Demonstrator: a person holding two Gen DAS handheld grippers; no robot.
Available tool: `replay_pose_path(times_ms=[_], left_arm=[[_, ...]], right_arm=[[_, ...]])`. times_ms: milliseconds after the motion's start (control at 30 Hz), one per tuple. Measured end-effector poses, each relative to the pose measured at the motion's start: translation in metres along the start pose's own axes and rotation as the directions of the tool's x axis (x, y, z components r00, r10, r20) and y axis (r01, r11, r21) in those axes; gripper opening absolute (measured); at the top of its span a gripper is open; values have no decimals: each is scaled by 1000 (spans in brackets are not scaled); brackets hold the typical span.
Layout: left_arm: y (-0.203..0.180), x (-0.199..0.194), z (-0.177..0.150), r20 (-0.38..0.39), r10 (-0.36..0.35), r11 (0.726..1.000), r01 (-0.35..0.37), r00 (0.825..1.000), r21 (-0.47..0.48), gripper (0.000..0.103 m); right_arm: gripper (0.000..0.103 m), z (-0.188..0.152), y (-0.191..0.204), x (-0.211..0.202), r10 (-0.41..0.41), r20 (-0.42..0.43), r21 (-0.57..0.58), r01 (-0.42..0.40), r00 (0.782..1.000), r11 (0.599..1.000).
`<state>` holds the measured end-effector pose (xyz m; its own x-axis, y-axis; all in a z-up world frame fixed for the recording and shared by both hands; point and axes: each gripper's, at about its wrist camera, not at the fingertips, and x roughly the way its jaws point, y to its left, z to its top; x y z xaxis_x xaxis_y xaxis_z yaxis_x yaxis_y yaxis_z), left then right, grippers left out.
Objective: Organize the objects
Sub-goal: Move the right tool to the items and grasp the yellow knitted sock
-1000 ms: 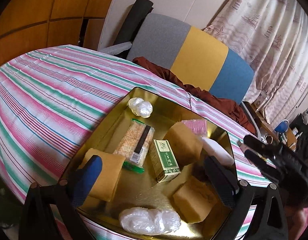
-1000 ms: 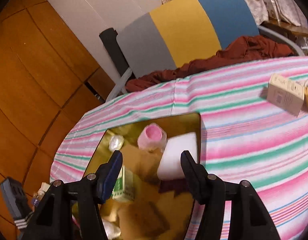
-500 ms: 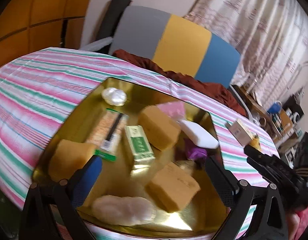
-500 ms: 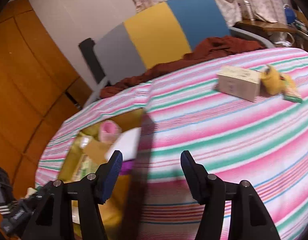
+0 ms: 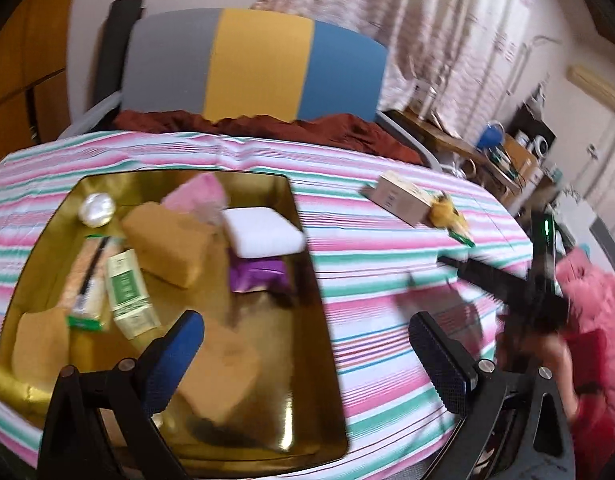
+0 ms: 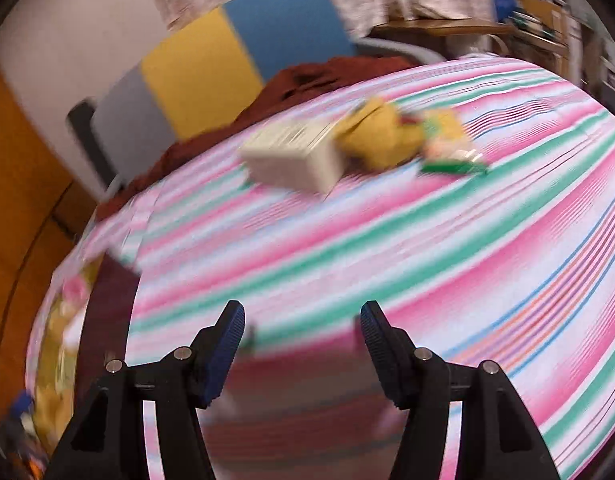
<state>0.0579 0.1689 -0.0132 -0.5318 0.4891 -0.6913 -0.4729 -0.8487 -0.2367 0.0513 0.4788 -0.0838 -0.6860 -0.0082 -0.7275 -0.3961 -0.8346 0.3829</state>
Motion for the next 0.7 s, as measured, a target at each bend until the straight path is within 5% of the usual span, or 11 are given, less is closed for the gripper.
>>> replay_pose_path(times_ms=[200, 433, 600, 700], left_arm=[[-23, 10, 0, -21, -13, 998, 14, 1000, 54, 103], [-32, 20, -2, -56, -13, 998, 16, 998, 53, 103], [-34, 19, -1, -48, 2, 998, 1, 999, 61, 103], [-30, 17, 2, -29, -2, 999, 3, 1000, 35, 103]], right_arm=[[61, 72, 3, 5, 2, 98, -73, 6, 995, 997], [61, 131, 44, 64, -20, 18, -290, 24, 1000, 957], [61, 130, 45, 91, -83, -78, -307, 55, 994, 950], [62, 107, 44, 76, 46, -119, -262, -76, 992, 962]])
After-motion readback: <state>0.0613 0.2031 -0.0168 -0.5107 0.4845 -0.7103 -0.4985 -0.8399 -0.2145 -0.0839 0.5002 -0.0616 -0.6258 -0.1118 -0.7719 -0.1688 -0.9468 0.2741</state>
